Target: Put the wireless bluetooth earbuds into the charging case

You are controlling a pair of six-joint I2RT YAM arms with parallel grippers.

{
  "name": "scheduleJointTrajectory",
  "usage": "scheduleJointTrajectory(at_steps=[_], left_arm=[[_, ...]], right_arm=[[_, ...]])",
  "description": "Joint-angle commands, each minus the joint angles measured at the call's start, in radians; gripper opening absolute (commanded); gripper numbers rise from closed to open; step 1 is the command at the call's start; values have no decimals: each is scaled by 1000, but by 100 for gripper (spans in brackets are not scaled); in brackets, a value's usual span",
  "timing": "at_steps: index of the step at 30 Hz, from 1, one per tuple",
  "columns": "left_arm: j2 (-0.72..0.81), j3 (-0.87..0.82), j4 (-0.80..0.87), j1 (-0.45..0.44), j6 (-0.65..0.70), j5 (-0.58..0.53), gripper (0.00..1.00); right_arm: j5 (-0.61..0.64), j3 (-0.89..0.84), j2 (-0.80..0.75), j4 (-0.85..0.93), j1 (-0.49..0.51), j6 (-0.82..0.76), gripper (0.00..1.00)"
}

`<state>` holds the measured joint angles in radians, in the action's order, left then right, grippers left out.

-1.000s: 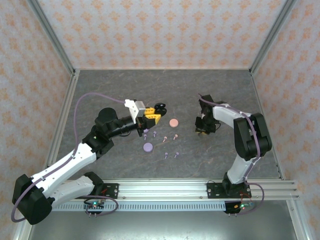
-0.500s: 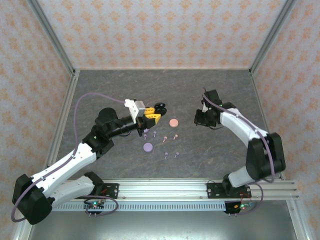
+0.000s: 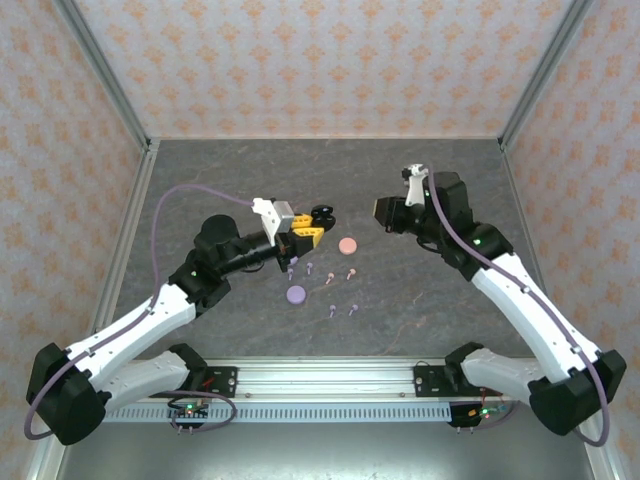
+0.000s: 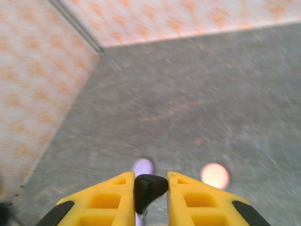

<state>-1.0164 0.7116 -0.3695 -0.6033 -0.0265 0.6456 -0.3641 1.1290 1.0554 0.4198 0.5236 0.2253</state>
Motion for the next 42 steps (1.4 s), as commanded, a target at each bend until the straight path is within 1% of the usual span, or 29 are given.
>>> scheduleJointTrajectory(at_steps=[1,5,9,14,23,33,42], left_arm=[[-9,15,-56,-10,-7,-11,0],[-14,15,-55,-13,-7,-15,0],[-18,15,-59,-16,-8,-20,0],[-17,15,-59,-16,-9,-28,0],[-18,24,-45,-18,-2,-32,0],[-17,23,-42,-18,1,-40,0],[-17,25,-42,-18,2,-37,0]], right_arm=[[-5,49,-18,-107,70,-2,20],[17,70,-24,-167,156,-35,20],[34,62,-20,-228,219,-63,20],[45,41,-16,-242,258,-87,20],[44,3,24,-241,273,-85,20],[56,2,47,-184,273,-109,20],[43,-3,64,-174,273,-110,20]])
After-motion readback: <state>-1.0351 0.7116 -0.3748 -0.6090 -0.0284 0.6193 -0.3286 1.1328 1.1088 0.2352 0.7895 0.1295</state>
